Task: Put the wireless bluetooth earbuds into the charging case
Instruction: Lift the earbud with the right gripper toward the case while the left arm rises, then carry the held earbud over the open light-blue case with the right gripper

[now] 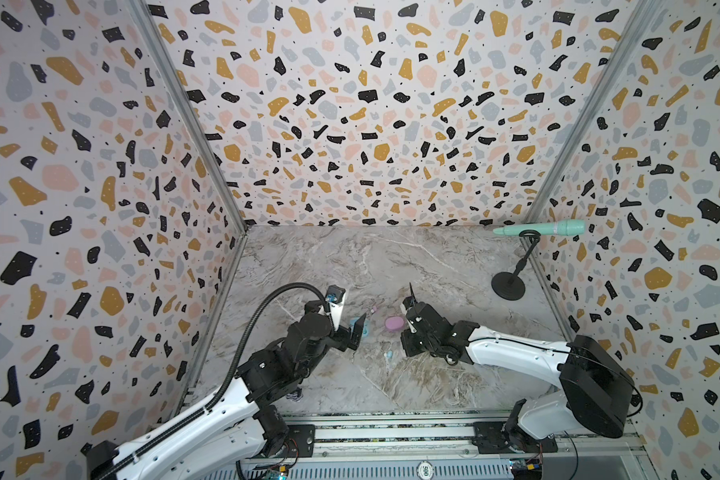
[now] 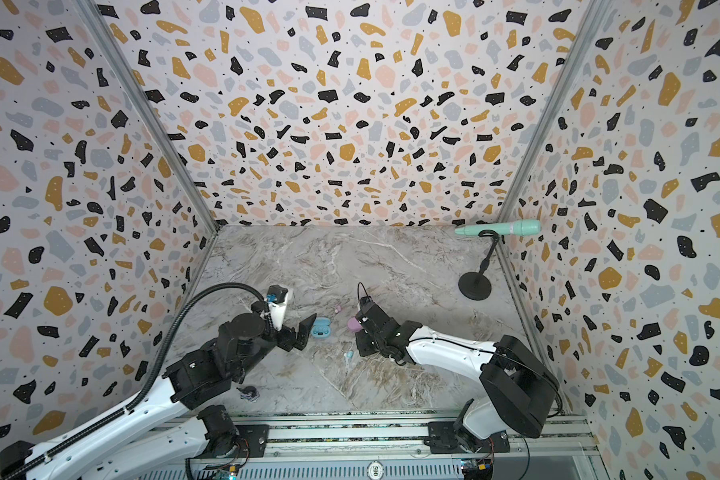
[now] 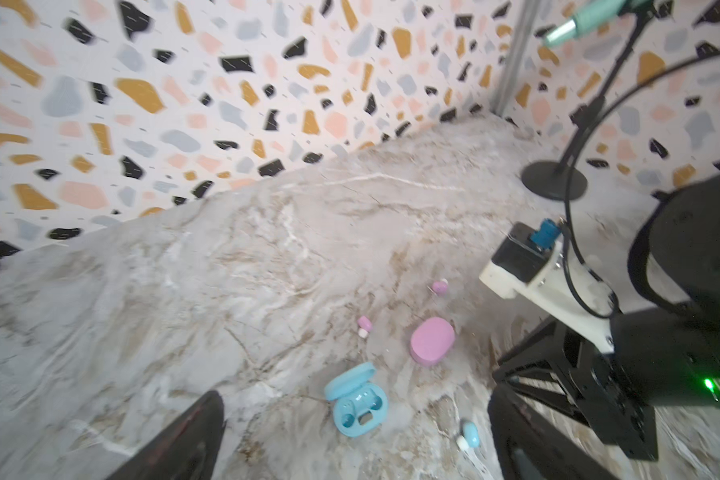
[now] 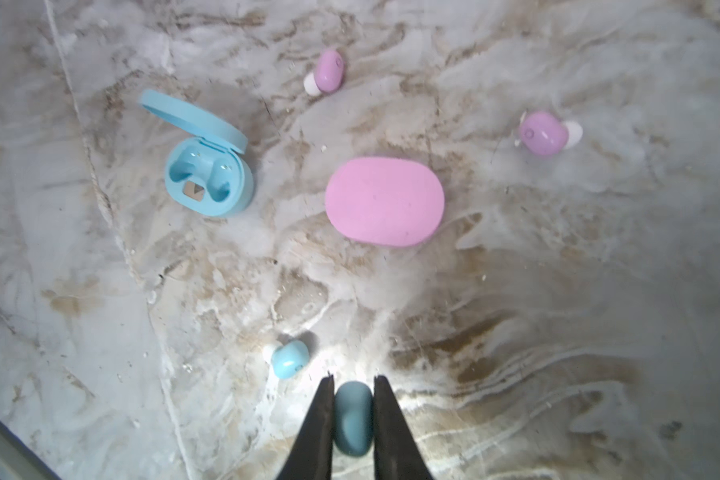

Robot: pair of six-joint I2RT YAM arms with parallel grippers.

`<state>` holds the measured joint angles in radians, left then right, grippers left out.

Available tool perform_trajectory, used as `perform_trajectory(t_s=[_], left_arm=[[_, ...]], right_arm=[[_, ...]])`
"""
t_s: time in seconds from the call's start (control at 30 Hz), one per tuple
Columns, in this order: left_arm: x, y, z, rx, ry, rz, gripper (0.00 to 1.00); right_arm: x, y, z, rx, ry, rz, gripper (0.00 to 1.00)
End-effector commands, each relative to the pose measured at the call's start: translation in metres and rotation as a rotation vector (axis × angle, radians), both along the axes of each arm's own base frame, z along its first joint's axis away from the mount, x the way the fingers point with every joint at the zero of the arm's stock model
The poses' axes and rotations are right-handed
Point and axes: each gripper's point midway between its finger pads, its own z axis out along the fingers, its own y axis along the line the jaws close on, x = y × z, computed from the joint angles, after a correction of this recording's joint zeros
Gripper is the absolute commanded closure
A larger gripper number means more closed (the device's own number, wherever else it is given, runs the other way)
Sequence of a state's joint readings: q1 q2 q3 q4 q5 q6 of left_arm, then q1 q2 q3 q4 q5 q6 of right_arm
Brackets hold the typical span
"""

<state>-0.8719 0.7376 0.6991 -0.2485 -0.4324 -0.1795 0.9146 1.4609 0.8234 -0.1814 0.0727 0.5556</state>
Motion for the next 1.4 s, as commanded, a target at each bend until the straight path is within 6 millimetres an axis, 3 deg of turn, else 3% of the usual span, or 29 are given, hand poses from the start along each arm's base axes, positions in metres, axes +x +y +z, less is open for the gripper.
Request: perform_trajectory(t_s=[0.0, 0.13, 0.27, 0.7, 1.17, 1.37], left_arm=[[0.002, 0.050, 0.011, 0.013, -0.043, 0.238, 0.00], [-0.001, 0.081, 0.003, -0.025, -0.077, 0.379, 0.00], [-0.003, 0.090, 0.006, -0.059, -0.098, 0.410, 0.00], [-0.006, 0.087, 0.009, -0.106, -0.113, 0.371, 0.00], [-0.009, 0.084, 0.013, -0.134, -0.118, 0.336, 0.00], [-0.012, 0.096, 0.021, -0.159, -0.146, 0.382, 0.00]], right_arm=[[0.004, 0.007, 0.007, -0.046, -0.038, -0.001, 0.82], [0.009, 0.023, 0.010, -0.074, -0.067, 0.000, 0.82], [0.011, 0.040, 0.013, -0.118, -0.100, 0.001, 0.82], [0.022, 0.079, 0.007, -0.237, -0.179, -0.042, 0.82], [0.041, 0.094, 0.008, -0.279, -0.248, -0.071, 0.83], [0.047, 0.103, 0.004, -0.298, -0.257, -0.057, 0.83]])
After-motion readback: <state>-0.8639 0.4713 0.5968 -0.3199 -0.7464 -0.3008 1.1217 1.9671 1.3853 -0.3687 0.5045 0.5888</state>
